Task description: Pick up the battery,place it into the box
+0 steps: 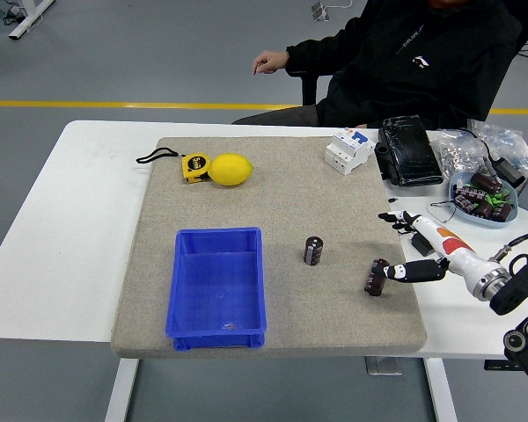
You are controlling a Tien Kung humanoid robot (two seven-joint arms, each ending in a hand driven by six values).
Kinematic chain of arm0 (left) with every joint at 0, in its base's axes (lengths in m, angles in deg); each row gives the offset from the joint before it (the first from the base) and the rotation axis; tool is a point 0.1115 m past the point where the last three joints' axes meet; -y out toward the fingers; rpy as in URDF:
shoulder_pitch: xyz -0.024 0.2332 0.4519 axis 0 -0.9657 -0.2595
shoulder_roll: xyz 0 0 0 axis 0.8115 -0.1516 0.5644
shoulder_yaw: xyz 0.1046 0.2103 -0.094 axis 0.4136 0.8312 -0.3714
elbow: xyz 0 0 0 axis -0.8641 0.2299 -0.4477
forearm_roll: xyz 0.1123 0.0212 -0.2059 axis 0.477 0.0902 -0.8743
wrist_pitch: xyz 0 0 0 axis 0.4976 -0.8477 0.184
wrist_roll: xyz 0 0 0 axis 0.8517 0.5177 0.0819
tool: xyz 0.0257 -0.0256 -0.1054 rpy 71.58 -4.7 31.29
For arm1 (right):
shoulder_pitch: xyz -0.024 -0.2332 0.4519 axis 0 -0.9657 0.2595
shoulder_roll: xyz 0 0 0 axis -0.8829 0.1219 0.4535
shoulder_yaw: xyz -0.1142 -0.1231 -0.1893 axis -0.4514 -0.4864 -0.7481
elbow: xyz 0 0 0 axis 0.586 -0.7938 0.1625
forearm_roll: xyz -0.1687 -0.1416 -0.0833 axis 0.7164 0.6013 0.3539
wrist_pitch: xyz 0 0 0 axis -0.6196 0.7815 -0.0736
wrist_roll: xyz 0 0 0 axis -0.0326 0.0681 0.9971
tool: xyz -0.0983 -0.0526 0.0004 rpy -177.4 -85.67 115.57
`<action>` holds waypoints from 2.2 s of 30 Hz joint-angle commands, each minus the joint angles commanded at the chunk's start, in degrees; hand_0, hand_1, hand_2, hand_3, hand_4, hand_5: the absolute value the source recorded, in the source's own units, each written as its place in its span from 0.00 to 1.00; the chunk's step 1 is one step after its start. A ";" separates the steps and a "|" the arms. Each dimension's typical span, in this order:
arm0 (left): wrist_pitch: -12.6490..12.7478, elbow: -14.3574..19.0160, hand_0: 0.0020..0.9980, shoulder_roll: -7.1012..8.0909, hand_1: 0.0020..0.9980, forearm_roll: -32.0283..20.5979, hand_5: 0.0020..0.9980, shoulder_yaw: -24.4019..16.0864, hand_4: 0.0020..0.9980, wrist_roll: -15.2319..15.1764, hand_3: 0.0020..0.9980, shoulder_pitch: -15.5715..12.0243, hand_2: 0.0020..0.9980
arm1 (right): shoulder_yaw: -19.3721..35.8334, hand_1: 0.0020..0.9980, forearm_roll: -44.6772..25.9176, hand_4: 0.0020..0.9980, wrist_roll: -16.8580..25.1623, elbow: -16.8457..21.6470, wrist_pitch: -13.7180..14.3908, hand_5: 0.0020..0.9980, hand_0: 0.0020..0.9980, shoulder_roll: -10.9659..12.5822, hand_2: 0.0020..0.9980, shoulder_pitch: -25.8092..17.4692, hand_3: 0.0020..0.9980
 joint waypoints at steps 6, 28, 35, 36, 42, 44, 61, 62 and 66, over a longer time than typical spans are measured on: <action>-0.01 0.00 0.73 -0.01 0.69 -0.03 0.54 0.05 0.63 -0.01 0.58 -0.06 0.65 | -0.83 0.74 5.70 1.00 -1.56 -0.31 1.39 0.29 0.81 -1.21 0.76 -0.26 0.83; -0.18 0.12 0.73 0.02 0.69 0.99 0.54 -0.52 0.63 0.41 0.58 -0.52 0.65 | -2.53 0.65 8.64 1.00 -2.93 -3.31 6.02 0.33 0.71 -3.13 0.70 -1.29 0.80; -0.24 0.15 0.73 -0.03 0.69 1.36 0.54 -0.72 0.63 0.52 0.58 -0.62 0.65 | -3.13 0.62 8.45 1.00 -2.31 -4.41 8.16 0.33 0.68 -3.35 0.68 -1.20 0.77; -0.27 0.16 0.73 -0.04 0.69 1.34 0.54 -0.65 0.63 0.52 0.58 -0.58 0.65 | -3.17 0.62 8.42 1.00 -2.27 -4.51 8.36 0.33 0.68 -3.37 0.68 -1.15 0.77; -0.30 0.14 0.73 -0.01 0.69 1.11 0.54 -0.44 0.63 0.42 0.59 -0.43 0.65 | -3.33 0.58 7.82 1.00 -2.03 -4.70 9.63 0.32 0.61 -3.50 0.65 -1.04 0.75; -0.28 0.13 0.73 -0.03 0.70 0.98 0.54 -0.33 0.63 0.38 0.59 -0.38 0.65 | -3.41 0.54 7.68 1.00 -1.93 -4.76 10.17 0.31 0.50 -3.55 0.62 -1.02 0.73; -0.23 0.11 0.73 -0.15 0.70 0.58 0.54 -0.07 0.63 0.29 0.58 -0.28 0.65 | -4.08 0.53 7.22 1.00 -1.57 -5.54 10.71 0.30 0.45 -3.76 0.62 -0.80 0.72; -0.23 0.11 0.73 -0.15 0.70 0.58 0.54 -0.07 0.63 0.29 0.58 -0.29 0.65 | -4.11 0.48 7.19 1.00 -1.52 -5.56 10.85 0.27 0.38 -3.76 0.54 -0.79 0.63; -0.23 0.12 0.73 -0.17 0.70 0.38 0.54 0.11 0.63 0.26 0.58 -0.29 0.65 | -4.19 0.48 7.22 1.00 -1.46 -5.79 10.99 0.27 0.38 -3.79 0.54 -0.77 0.63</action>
